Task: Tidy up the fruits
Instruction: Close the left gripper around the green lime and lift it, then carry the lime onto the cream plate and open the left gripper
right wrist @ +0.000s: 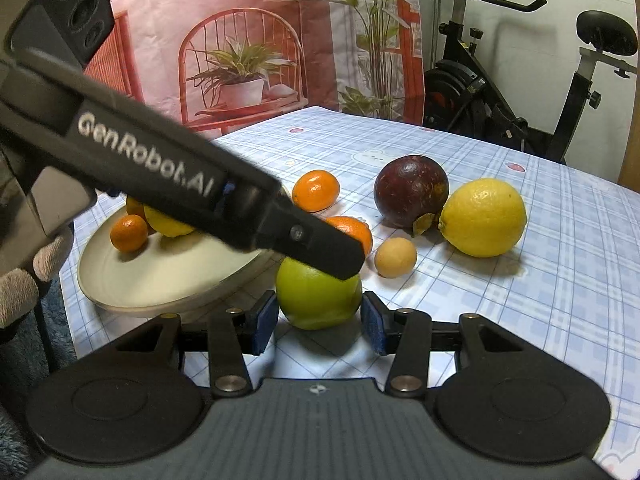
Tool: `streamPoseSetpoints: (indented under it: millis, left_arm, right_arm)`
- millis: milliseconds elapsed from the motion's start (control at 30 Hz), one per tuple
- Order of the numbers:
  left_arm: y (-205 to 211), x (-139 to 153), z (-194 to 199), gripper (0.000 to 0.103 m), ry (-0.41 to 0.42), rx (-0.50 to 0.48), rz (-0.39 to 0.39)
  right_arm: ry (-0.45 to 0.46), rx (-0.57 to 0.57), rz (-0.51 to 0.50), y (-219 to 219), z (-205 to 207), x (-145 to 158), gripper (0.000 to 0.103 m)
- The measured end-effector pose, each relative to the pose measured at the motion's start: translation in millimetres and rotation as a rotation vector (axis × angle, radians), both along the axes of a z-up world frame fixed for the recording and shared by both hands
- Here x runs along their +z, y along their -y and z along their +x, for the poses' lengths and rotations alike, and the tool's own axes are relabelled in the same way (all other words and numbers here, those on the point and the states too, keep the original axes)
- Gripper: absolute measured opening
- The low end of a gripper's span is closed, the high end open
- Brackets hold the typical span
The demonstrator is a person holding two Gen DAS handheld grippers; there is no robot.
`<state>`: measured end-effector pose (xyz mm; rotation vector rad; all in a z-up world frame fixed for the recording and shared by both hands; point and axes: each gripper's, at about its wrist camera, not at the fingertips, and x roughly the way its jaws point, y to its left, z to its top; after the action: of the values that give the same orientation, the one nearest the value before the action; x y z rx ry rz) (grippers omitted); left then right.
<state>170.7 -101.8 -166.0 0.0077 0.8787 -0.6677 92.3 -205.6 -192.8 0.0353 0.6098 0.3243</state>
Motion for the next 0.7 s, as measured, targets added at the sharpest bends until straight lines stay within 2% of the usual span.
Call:
streamPoseSetpoints:
  millis: [267, 433, 700]
  left_arm:
    - [3, -10, 0, 0.054, -0.021, -0.006, 0.041]
    - [6, -14, -2, 0.050, -0.007, -0.017, 0.066]
    - [0, -4, -10, 0.050, 0.018, 0.006, 0.043]
  right_arm:
    - [-0.004, 0.000, 0.007, 1, 0, 0, 0.048]
    - [-0.025, -0.005, 0.016, 3, 3, -1, 0.047]
    - [0.018, -0.007, 0.021, 2, -4, 2, 0.046]
